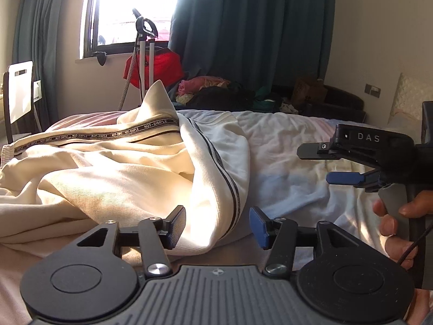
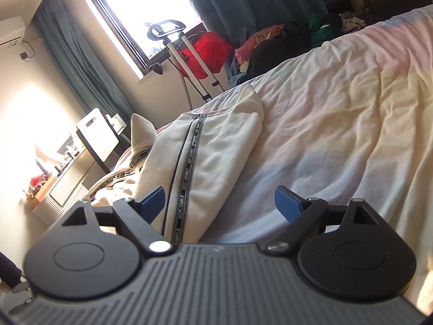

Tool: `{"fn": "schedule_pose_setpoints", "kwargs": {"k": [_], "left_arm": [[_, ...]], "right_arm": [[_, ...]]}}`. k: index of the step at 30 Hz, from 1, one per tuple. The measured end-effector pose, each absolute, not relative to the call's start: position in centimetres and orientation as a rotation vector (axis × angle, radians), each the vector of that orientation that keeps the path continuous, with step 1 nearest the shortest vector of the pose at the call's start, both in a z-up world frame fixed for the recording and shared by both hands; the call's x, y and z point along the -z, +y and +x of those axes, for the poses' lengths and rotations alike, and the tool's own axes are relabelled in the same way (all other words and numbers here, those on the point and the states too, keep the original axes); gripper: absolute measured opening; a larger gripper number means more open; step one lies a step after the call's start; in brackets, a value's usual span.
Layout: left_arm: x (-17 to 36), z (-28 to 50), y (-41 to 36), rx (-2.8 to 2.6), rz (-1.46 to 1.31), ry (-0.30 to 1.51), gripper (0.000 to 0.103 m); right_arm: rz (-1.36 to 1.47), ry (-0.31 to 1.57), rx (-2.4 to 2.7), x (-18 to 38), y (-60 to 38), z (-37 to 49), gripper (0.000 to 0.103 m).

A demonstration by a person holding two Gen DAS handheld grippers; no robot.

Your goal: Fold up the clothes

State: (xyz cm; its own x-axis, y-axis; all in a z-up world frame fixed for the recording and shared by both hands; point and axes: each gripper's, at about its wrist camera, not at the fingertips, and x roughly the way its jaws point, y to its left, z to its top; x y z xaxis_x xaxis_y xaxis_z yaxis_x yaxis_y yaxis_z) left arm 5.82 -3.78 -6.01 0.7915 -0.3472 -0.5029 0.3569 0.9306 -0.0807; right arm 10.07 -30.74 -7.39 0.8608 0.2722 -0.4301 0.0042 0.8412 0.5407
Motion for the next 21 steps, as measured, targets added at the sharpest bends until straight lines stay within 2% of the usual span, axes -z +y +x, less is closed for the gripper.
{"fn": "schedule_pose_setpoints", "kwargs": {"k": [8, 10, 12, 16, 21], "left_arm": [[6.0, 7.4, -0.9, 0.252, -0.007, 0.530, 0.057], [6.5, 8.0, 0.0, 0.206, -0.013, 0.534, 0.058], [7.2, 9.0, 0.7, 0.186, -0.033, 0.551, 0.058], [8.6, 10.8, 2.1, 0.153, -0.076, 0.586, 0.058], [10.2, 12.5, 3.5, 0.137, -0.132, 0.618, 0.060]], "right_arm": [[0.494, 0.595, -0.236, 3.3, -26.9, 24.3, 0.090], [0.460, 0.630, -0.232, 2.9, -25.2, 28.8, 0.086], [0.471, 0.685, -0.225, 2.8, -23.7, 33.4, 0.081], [0.444, 0.726, -0.195, 3.1, -21.1, 40.5, 0.081], [0.426, 0.800, -0.181, 4.7, -19.5, 44.5, 0.080]]}}
